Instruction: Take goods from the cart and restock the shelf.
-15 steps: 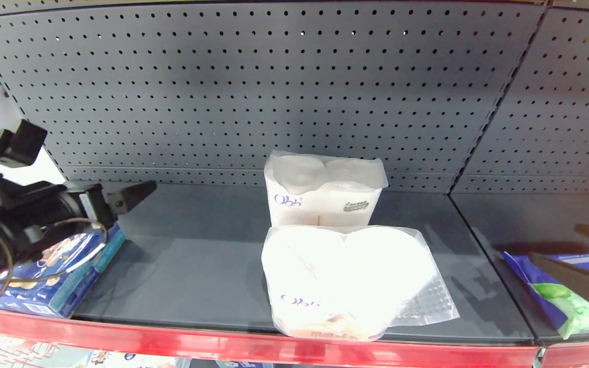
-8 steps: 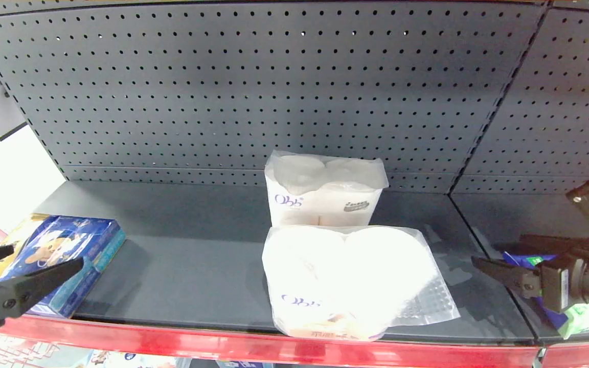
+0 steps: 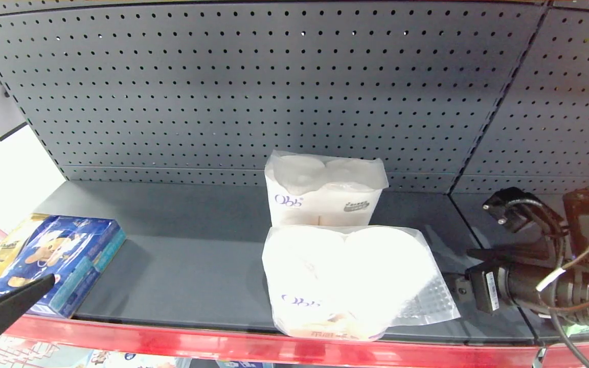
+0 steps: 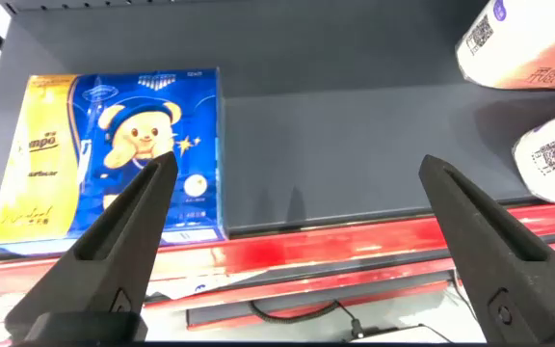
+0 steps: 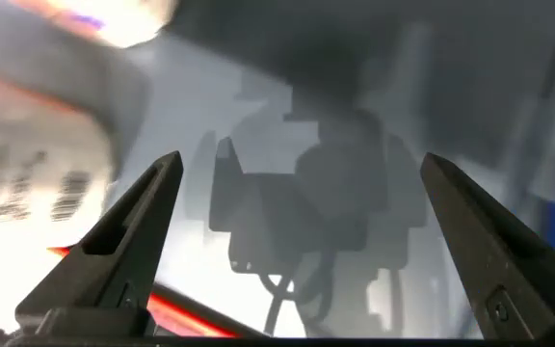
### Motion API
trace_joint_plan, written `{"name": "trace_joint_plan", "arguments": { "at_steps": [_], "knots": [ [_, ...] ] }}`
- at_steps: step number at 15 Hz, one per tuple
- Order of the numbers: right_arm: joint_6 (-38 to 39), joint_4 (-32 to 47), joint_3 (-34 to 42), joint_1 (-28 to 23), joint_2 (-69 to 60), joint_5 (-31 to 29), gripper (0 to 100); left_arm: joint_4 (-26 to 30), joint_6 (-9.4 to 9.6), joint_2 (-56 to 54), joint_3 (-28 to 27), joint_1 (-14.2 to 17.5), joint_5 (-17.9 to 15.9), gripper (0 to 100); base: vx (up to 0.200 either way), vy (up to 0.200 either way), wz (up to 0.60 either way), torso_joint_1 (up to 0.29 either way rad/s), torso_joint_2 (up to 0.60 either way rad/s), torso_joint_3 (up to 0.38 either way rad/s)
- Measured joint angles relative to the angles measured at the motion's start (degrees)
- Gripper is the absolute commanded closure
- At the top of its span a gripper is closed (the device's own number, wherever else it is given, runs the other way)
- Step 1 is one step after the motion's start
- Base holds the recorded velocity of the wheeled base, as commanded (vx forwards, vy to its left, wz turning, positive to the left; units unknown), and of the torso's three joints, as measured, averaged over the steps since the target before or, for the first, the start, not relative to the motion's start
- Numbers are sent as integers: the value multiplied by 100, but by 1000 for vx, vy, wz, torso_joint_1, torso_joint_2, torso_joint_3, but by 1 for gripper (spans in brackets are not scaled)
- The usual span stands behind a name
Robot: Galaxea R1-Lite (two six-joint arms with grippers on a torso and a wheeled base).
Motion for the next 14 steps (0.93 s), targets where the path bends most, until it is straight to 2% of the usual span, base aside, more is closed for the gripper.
{"name": "trace_joint_plan", "arguments": {
  "at_steps": [3,14],
  "knots": [
    [0,9,41,232,148,-4,0,-5,9,-50,41,-2,99,0,0,0,0,0,0,0],
    [-6,5,339,807,226,-17,0,-7,11,-67,102,0,105,0,0,0,0,0,0,0]
  ]
}}
